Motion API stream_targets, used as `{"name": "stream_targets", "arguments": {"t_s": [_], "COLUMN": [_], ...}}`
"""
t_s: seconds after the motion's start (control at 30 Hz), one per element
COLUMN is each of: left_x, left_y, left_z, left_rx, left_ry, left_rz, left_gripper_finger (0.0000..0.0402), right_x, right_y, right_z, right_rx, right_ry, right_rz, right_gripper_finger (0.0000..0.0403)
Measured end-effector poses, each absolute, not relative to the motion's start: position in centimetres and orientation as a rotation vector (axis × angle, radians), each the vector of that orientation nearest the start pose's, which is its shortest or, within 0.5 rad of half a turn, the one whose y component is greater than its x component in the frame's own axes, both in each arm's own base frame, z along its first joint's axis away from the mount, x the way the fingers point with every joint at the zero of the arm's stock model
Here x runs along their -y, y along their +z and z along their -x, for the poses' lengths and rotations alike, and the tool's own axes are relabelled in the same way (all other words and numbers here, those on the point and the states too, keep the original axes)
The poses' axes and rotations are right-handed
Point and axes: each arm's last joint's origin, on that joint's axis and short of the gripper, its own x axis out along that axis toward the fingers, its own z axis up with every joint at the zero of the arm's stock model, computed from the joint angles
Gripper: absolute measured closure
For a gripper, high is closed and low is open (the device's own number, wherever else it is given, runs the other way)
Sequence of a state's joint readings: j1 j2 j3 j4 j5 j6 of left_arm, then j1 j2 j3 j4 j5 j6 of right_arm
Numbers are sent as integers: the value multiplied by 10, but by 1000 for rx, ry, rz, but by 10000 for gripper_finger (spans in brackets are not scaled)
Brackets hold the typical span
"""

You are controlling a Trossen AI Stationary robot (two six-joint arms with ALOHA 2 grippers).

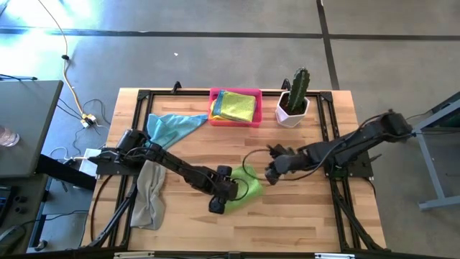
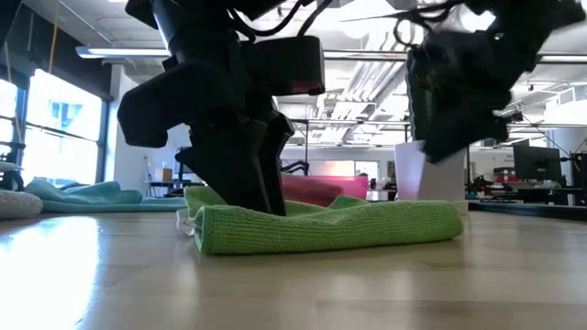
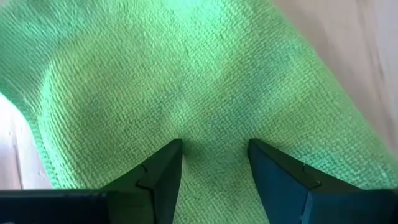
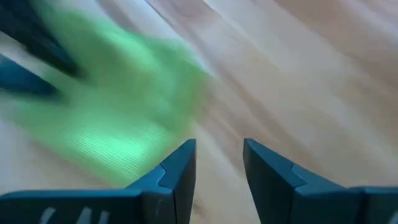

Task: Fold microfiber towels
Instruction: Fold the green microfiber cloth on the table, then put the green microfiber cloth into the pink bin

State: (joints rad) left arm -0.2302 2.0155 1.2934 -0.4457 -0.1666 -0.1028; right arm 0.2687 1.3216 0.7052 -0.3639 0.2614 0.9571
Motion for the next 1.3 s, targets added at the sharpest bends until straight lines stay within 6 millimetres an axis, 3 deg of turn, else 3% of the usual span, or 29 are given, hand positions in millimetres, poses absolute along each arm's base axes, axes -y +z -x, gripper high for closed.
{"name": "stream_targets", "arguments": {"t_s": [0.17,0.43,0.67,0.83,1.0,1.2,1.3], "left_x": [86,85,82,77,73,64,63], "left_y": [137,146,180,200,226,195,178], "left_z": [-386,-390,-396,-367,-335,-284,-267], "left_rx": [-1135,-1110,-1031,-1176,-1063,-933,-821], "left_ry": [19,19,40,-62,-120,30,109], "left_rz": [-116,-157,-296,-339,-172,112,258], "left_gripper_finger": [225,225,225,225,225,225,225], "right_x": [-59,-57,-73,-90,-96,-94,-90], "right_y": [178,174,178,179,179,179,179], "right_z": [-242,-253,-251,-246,-243,-243,-244], "right_rx": [-573,-654,-696,-647,-610,-604,-598], "right_ry": [-296,-253,-144,-157,-186,-194,-188], "right_rz": [-762,-794,-853,-795,-704,-595,-522], "right_gripper_finger": [266,180,167,167,167,167,167]}}
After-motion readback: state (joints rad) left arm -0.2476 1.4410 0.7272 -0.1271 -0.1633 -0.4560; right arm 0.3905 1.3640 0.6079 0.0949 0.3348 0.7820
